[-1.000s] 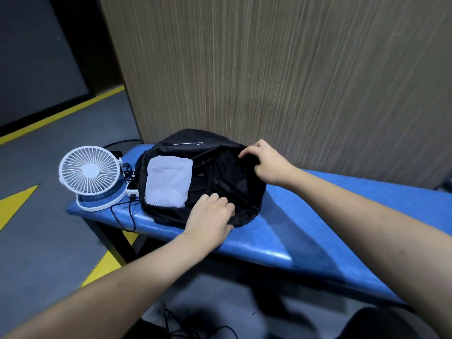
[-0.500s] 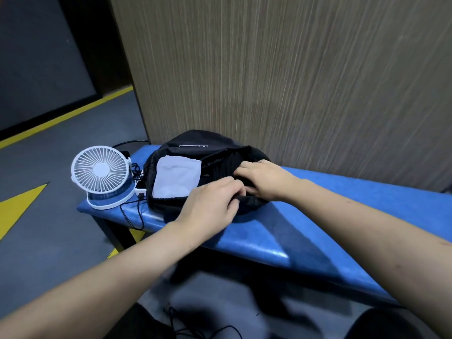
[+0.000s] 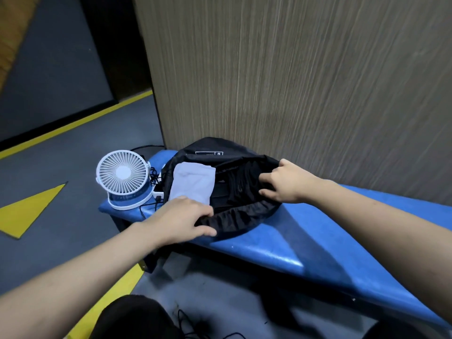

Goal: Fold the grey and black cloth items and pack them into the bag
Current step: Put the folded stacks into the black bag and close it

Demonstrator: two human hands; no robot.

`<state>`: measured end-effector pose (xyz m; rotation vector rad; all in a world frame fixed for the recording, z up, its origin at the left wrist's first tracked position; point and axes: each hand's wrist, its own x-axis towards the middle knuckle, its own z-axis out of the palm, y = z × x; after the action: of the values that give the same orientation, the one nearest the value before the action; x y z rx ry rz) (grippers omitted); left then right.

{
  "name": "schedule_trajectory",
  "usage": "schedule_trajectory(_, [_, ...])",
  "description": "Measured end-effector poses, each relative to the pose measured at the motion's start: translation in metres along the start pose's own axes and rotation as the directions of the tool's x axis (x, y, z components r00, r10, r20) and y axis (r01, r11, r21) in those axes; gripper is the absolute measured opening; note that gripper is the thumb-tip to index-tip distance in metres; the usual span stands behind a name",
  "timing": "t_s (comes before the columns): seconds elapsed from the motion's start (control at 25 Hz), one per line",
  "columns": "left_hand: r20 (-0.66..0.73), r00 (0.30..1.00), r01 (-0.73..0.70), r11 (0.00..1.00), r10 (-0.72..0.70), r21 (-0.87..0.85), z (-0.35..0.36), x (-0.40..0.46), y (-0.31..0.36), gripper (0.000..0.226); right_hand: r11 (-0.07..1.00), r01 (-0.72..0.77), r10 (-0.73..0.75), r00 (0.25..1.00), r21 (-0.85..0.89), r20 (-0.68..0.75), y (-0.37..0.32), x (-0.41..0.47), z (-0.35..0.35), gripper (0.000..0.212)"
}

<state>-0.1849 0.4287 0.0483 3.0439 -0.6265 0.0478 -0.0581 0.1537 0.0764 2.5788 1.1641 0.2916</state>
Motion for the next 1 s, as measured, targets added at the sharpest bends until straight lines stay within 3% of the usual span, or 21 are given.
schedule_trajectory(0.2, [0.227, 0.974, -0.027, 0.996, 0.006, 0.089, -0.009, -0.023, -0.055, 0.035, 0.989, -0.030, 0.040, 0.997, 0.146, -0.062, 0.013, -0.005, -0.001, 0.032])
schedule_trajectory(0.32, [0.211, 0.976, 0.021, 0.993, -0.044, 0.114, -0.018, -0.026, -0.074, 0.030, 0.986, -0.037, 0.055, 0.992, 0.160, -0.111, 0.017, -0.009, -0.006, 0.035])
schedule_trajectory(0.48, [0.213, 0.966, 0.133, 0.988, -0.146, 0.074, -0.036, -0.025, -0.091, 0.035, 1.000, 0.013, -0.010, 0.988, 0.018, -0.153, 0.025, -0.015, -0.013, 0.040])
schedule_trajectory(0.64, [0.043, 0.988, 0.134, 0.959, -0.149, 0.250, -0.053, -0.025, -0.096, 0.025, 0.996, 0.010, -0.031, 0.966, -0.085, -0.257, 0.032, -0.022, -0.016, 0.031])
schedule_trajectory(0.76, [-0.133, 0.988, 0.111, 0.966, -0.081, 0.235, -0.070, -0.023, -0.085, 0.014, 0.995, -0.025, -0.004, 0.959, -0.099, -0.283, 0.035, -0.030, -0.025, 0.031])
schedule_trajectory(1.0, [-0.449, 0.871, -0.031, 0.935, 0.199, 0.354, -0.113, -0.014, -0.055, 0.013, 0.995, -0.090, 0.067, 0.929, -0.047, -0.365, 0.059, -0.055, -0.049, 0.029])
